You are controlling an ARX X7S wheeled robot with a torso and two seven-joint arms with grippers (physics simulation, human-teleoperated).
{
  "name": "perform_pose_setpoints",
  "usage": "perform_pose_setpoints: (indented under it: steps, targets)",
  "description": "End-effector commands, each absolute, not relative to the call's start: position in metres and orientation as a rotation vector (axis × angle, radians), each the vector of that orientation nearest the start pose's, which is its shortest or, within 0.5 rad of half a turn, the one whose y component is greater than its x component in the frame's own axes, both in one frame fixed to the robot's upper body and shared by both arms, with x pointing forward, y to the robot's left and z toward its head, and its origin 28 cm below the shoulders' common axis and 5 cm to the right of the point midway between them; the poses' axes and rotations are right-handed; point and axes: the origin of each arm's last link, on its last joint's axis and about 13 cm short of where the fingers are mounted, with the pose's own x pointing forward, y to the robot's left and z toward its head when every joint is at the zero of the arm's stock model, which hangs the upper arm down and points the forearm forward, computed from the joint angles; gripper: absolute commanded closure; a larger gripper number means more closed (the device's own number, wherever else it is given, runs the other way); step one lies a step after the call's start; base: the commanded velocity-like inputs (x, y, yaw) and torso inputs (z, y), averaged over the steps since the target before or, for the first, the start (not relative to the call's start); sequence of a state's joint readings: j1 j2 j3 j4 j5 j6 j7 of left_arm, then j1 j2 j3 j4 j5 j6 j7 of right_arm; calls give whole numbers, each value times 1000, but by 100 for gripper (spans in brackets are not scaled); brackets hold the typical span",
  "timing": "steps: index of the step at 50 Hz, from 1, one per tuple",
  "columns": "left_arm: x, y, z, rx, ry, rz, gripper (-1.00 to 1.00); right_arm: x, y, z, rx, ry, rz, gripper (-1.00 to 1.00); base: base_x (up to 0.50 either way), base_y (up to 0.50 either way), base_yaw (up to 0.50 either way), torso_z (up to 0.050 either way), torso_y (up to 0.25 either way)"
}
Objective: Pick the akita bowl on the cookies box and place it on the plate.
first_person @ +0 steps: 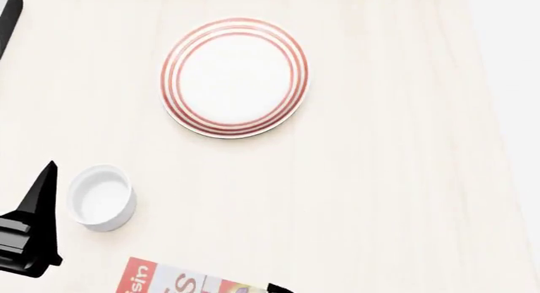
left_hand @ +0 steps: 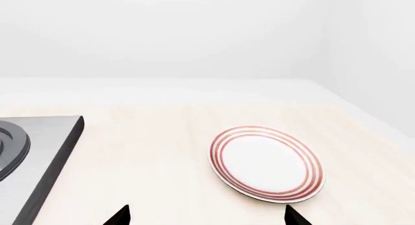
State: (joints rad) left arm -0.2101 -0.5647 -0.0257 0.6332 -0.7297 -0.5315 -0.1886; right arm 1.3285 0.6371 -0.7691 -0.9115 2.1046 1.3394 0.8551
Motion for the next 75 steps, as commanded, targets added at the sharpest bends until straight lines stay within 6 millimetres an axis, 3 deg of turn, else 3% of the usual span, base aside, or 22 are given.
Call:
perform_pose_setpoints:
  steps: [1,16,32,54,75]
  targets:
    - [212,266,170,-28,-204,-205,-100,133,-78,252,-904,263,1109,-100,0,0,0,0,0]
    - [211,267,170,-25,-204,-204,-100,131,-63,250,-959,260,1176,-100,0,0,0,0,0]
    - [210,269,169,-33,-202,-200,-100,142,-50,239,-1070,312,1202,-100,0,0,0,0,0]
    - [210,271,167,-41,-199,-193,-100,157,-44,232,-1190,373,1159,-100,0,0,0,0,0]
    - [210,272,167,-50,-193,-190,-100,159,-35,224,-1236,349,1196,-100,0,0,0,0,0]
